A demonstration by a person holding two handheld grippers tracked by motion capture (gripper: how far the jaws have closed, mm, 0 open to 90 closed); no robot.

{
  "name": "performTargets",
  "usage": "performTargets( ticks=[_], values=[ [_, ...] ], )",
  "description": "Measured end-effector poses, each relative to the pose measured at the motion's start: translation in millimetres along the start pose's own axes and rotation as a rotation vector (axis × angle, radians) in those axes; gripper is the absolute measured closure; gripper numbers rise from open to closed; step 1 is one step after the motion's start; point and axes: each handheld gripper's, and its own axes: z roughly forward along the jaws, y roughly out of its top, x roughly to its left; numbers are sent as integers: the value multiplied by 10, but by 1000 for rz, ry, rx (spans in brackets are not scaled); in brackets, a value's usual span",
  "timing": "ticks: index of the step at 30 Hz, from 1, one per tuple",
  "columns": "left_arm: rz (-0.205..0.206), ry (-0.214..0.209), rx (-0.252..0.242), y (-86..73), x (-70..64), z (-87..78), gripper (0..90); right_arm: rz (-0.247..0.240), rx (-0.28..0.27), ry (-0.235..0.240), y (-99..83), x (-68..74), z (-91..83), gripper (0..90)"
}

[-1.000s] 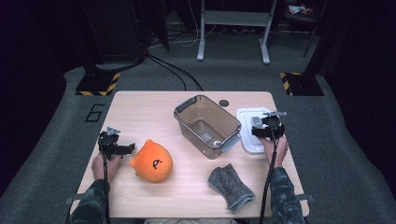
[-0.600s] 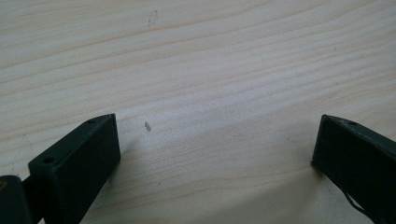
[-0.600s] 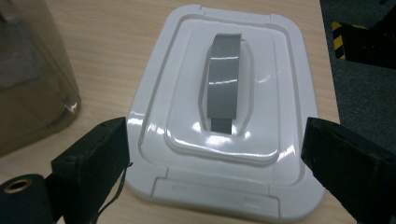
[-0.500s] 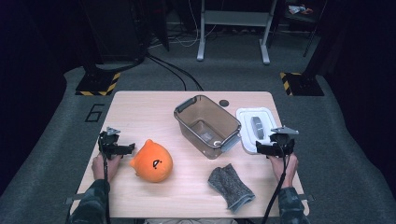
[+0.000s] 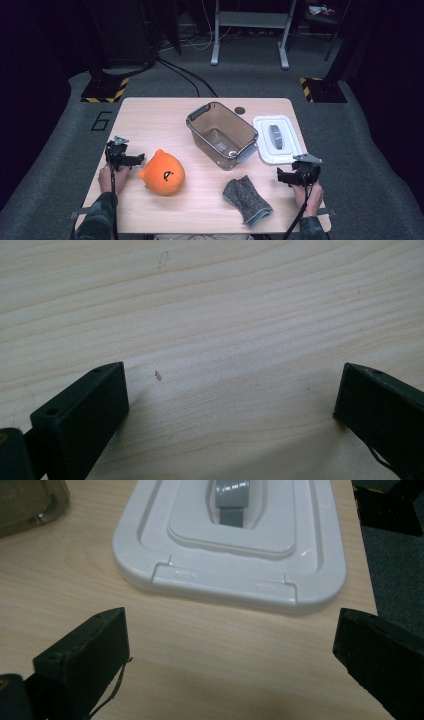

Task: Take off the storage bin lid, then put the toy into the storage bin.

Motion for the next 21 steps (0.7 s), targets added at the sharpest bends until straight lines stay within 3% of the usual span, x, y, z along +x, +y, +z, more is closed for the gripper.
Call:
performTargets(
  ticks=[10, 15, 16, 21],
  values=[
    [0, 0, 0, 0, 0, 0, 2, -4, 32, -24, -282, -23, 64, 0],
    [5, -2, 0, 5, 4, 6, 2, 12, 11, -9, -325, -45, 56, 0],
    [8, -4, 1, 8, 5, 7, 2, 6, 10, 24, -322, -56, 71, 0],
    [13, -5, 4, 10, 8, 6, 3, 5, 32, 84, -314, -87, 87, 0]
  ],
)
